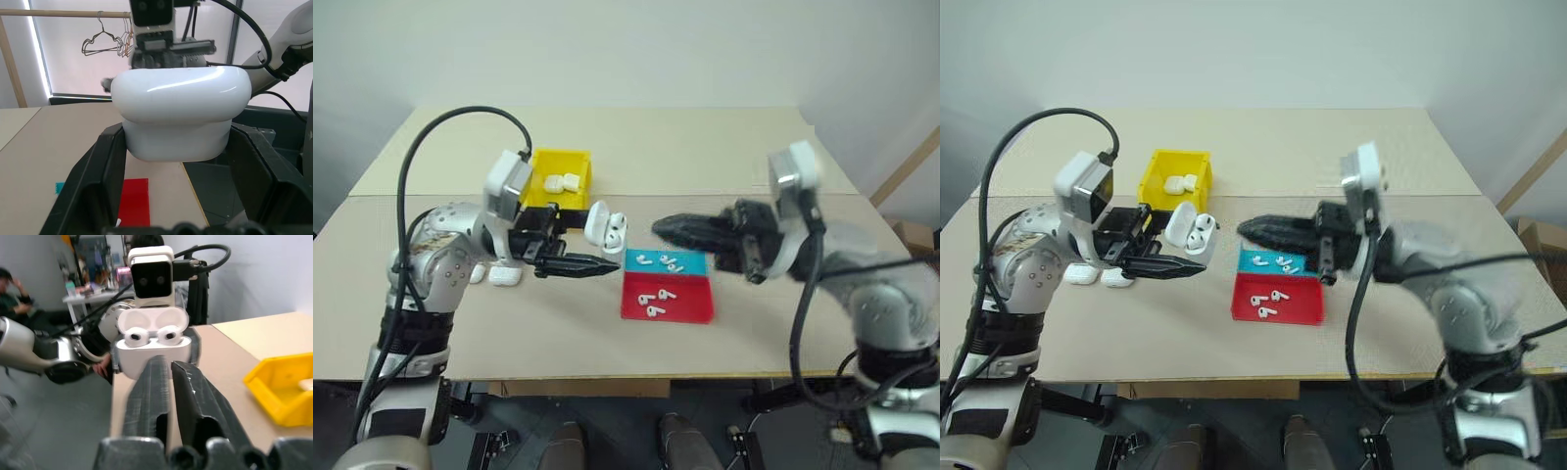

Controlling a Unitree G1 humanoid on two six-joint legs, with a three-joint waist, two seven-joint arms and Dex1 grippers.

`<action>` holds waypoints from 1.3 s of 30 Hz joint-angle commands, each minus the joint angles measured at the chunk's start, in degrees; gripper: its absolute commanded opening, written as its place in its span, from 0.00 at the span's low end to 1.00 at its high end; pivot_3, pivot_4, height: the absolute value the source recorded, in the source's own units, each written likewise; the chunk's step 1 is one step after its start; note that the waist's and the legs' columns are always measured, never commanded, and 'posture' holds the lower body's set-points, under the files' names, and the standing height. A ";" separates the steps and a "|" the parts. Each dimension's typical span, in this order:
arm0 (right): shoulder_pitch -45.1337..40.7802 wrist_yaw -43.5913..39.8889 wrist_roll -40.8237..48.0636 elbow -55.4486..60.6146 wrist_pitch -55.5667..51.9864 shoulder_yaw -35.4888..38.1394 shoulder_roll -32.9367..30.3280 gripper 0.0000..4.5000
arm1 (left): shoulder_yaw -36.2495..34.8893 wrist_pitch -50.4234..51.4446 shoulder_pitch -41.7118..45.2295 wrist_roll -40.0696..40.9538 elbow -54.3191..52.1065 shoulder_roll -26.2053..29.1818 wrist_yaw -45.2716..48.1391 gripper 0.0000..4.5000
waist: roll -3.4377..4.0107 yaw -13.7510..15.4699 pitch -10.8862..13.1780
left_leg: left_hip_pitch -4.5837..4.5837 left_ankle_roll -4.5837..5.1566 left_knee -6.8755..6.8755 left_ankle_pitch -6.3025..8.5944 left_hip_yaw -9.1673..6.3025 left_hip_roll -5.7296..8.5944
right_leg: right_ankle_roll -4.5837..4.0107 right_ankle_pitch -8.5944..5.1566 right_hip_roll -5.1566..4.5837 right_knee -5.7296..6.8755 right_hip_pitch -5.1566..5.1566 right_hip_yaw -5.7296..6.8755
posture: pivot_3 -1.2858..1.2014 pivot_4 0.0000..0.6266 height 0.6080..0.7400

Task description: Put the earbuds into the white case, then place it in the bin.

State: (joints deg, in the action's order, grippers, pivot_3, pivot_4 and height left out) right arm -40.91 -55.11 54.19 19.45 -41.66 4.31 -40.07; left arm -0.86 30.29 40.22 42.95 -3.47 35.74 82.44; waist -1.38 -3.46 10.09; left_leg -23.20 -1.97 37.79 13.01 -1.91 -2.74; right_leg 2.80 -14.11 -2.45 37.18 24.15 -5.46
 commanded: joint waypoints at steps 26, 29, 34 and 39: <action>-33.99 -37.39 -21.82 -38.55 27.58 -19.24 12.78 0.00 | -0.09 -2.07 1.65 -0.54 0.52 -0.24 2.72 0.62 | 0.09 0.63 0.06 | -0.07 -0.01 0.04 0.00 -0.03 0.00 | -0.03 0.03 -0.04 0.08 0.06 0.06 | 0.52 0.24 1.00; -33.64 -37.39 -19.19 -37.27 25.55 -18.52 11.85 0.00 | -0.07 -2.02 1.79 -0.53 0.54 -0.17 2.75 0.62 | 0.09 0.56 0.06 | -0.04 -0.01 0.03 0.00 -0.02 0.00 | -0.03 0.03 -0.03 0.09 0.06 0.04 | 0.52 0.24 1.00; -33.59 -36.34 -21.24 -37.82 26.41 -18.33 11.81 0.00 | 0.20 -2.01 2.33 -0.70 0.98 -0.26 2.99 0.62 | 0.09 0.60 0.06 | -0.03 -0.01 0.03 0.00 -0.02 0.00 | -0.03 0.03 -0.03 0.13 0.06 0.04 | 0.52 0.24 1.00; -37.59 -35.58 -24.77 -41.66 28.28 -17.78 14.60 0.00 | 0.58 -1.66 2.17 -0.60 0.19 -0.22 3.11 0.62 | 0.11 0.57 0.06 | -0.04 -0.01 0.03 0.00 -0.01 0.00 | -0.03 0.03 -0.03 0.13 0.08 0.04 | 0.52 0.24 1.00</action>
State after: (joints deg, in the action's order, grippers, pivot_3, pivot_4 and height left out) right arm -75.85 -89.25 30.12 -22.65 -14.92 -15.04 -25.96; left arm 0.19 28.80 41.00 42.02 -1.77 34.99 85.11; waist -1.28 -2.89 10.16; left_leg -23.25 -1.98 37.82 13.01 -1.92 -2.74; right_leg 2.77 -14.08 -2.48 37.32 24.25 -5.42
